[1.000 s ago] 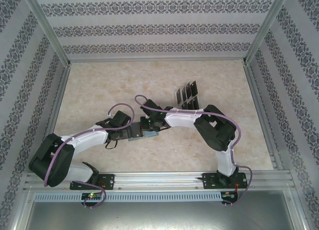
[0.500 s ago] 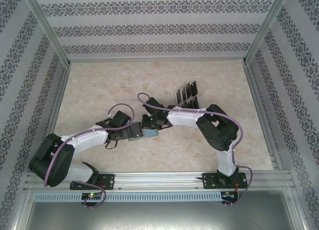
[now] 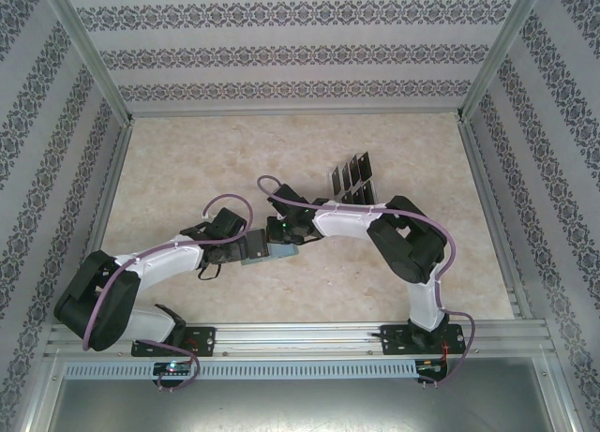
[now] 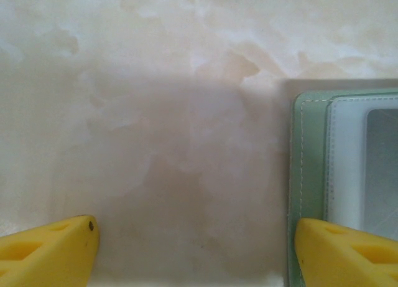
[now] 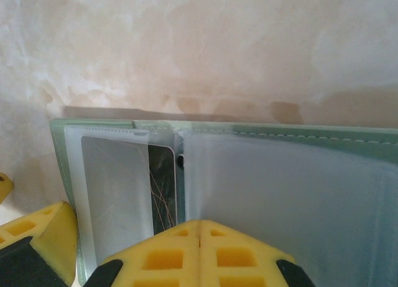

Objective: Put the credit cards into the card holder

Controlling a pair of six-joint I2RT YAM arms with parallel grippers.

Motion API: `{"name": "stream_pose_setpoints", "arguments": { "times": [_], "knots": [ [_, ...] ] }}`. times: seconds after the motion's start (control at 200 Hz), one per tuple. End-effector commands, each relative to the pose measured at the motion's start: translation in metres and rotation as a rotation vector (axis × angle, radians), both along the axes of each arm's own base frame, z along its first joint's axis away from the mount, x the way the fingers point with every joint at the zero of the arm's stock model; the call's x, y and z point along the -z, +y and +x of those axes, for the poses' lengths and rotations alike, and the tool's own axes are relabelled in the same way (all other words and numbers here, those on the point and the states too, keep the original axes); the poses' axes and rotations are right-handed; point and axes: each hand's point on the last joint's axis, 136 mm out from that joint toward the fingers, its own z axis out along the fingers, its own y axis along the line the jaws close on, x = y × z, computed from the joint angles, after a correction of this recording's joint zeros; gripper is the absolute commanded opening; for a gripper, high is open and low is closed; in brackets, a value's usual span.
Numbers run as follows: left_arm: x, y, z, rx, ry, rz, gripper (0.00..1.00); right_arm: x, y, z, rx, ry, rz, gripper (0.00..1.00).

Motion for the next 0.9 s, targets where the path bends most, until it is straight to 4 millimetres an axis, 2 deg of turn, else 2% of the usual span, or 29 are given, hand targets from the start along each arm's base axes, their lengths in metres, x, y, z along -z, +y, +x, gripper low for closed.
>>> {"name": "stream_pose_setpoints", "arguments": {
  "times": [0.0, 0.575, 0.894],
  "knots": [
    [0.009, 0.001, -0.003, -0.004, 0.018, -0.007, 0.82, 0.003, 0.013, -0.004, -0.021, 0.015, 0.014, 0.00],
    [0.011, 0.001, -0.005, -0.003, 0.023, -0.010, 0.82, 0.004, 0.030, -0.009, -0.044, 0.030, 0.038, 0.00],
    [0.010, 0.000, -0.003, -0.003, 0.022, -0.014, 0.82, 0.005, 0.024, -0.016, -0.037, 0.040, 0.029, 0.00]
  ]
}}
